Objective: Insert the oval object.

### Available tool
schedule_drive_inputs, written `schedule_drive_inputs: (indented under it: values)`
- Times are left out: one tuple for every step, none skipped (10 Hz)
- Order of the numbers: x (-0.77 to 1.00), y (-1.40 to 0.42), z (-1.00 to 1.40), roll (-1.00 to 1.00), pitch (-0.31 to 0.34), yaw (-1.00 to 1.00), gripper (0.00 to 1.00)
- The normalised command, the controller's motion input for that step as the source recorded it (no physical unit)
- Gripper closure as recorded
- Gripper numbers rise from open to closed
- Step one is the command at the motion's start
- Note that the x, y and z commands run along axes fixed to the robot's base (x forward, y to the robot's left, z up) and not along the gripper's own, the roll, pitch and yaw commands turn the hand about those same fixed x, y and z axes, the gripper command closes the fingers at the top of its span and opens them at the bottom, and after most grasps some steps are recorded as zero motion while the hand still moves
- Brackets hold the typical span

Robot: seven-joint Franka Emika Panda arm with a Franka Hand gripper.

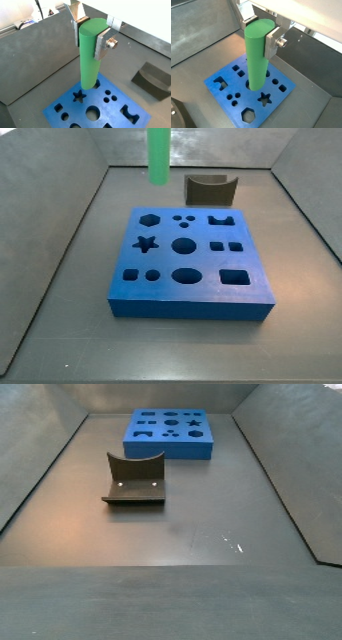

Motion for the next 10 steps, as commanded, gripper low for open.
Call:
schedule_drive_inputs:
  values:
    - [0.56,-0.52,-0.56,0.05,-0.074,-0.38,1.00]
    - [0.56,-0.53,-0.58,0.06,-0.057,-0.38,1.00]
    - [0.38,-0.51,-0.53,0.06,-0.060,-0.53,1.00]
    - [0.12,-0.46,-0.44,0.06,-0.071,-0.73,1.00]
    - [0.00,-0.43,-0.39,0.04,-0.073,-0.81,1.00]
    - [0.00,-0.42,-0.39,0.04,-0.056,-0.83,1.00]
    - [0.00,-0.34,-0.33,0.02,-0.013,-0.90,1.00]
    - [0.00,-0.31,-0.31,0.02,-0.004,-0.93,1.00]
    - [0.00,-0.29,-0.29,0.01,0.000,-0.94,1.00]
    - [0.00,-0.28,-0.25,0.00,-0.016,-0.94,1.00]
